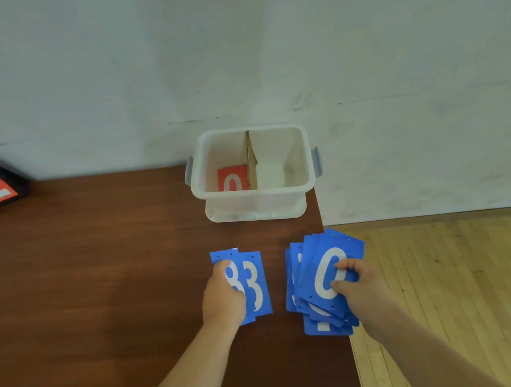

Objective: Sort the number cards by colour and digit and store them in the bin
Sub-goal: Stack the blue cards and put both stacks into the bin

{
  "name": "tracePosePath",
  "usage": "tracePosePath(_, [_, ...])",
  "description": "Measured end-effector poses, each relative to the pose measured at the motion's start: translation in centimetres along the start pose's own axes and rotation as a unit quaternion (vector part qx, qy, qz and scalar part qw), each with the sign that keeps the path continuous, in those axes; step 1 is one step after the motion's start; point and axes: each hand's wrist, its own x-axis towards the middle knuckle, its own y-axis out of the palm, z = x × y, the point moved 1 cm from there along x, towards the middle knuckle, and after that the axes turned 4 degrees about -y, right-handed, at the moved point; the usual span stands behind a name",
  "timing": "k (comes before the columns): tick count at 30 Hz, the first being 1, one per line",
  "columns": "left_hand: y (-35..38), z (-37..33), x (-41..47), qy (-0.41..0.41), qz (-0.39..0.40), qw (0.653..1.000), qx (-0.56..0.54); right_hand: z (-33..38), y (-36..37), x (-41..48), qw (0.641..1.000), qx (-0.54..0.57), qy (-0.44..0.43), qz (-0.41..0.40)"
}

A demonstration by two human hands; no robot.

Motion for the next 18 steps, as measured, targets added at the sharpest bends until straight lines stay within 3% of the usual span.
tracePosePath(8, [-5.2,-0.5,-1.2,0.018,0.095,0.979,-0.182,2.4,5.3,-1.1,0.981,0.156,0.035,0.112])
tracePosePath(13, [-5.8,-1.8,-3.0,0.011,0.164,0.939,-0.301,4.2,8.3,-2.0,0.989,0.08,-0.019,0.122])
tracePosePath(18, [-5.2,-3.0,-4.0,0.057,0.233,0.928,-0.286,3.9,9.0,-2.9,0.989,0.068,-0.004,0.132])
